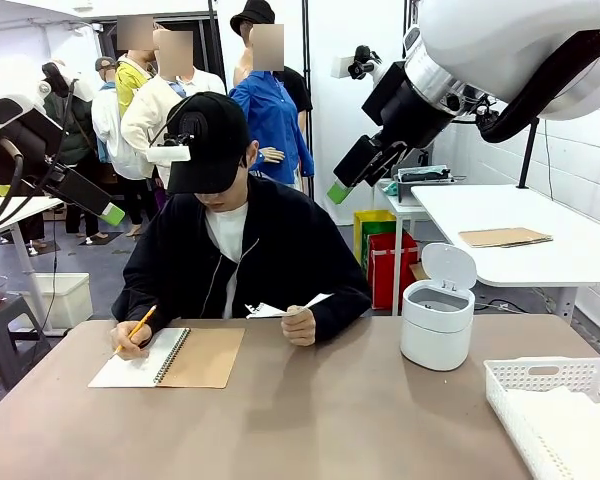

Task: Sort the paper based on its condition.
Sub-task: If a person hands you a paper, place it in the Organizing basket , and if it's crumpled, put it in the Trash can.

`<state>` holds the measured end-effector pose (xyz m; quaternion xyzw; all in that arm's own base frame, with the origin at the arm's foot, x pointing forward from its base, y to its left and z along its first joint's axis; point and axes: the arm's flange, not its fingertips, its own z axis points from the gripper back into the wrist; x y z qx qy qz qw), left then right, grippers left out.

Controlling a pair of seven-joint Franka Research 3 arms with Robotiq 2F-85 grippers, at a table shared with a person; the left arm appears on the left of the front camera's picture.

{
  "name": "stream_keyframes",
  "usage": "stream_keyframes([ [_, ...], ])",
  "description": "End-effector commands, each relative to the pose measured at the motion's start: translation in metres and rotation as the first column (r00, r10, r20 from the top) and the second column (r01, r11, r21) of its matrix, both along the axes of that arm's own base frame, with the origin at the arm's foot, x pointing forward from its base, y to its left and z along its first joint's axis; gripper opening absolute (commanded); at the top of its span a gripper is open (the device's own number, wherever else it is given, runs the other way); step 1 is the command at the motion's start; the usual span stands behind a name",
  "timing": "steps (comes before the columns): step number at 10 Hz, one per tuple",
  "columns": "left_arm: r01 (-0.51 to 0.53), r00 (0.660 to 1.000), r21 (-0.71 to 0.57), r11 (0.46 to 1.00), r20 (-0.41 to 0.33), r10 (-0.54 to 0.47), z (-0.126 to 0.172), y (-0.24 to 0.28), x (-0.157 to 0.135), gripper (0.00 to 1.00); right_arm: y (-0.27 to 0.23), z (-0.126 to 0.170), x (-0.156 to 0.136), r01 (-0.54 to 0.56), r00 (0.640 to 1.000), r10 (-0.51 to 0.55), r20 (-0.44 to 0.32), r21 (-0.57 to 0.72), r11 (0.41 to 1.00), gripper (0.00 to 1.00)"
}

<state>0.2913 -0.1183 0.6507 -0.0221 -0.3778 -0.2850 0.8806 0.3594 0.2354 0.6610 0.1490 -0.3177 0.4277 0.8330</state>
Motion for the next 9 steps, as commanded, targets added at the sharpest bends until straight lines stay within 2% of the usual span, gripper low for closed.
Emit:
stream_keyframes([
  [1,-0.002,1.0,-0.003,1.0,0.0,0.002,-0.0002,0.0002,0.0004,1.0,-0.0007,-0.0001,0.0005,0.002,1.0,-0.002,-0.001,0.0,1.0,1.0],
  [9,-0.002,1.0,-0.003,1.0,0.0,0.002,-0.0002,0.0002,0.0004,1.0,0.0,0.0,0.0,0.0,1.0,0.0,0.0,0.0,1.0,1.0],
])
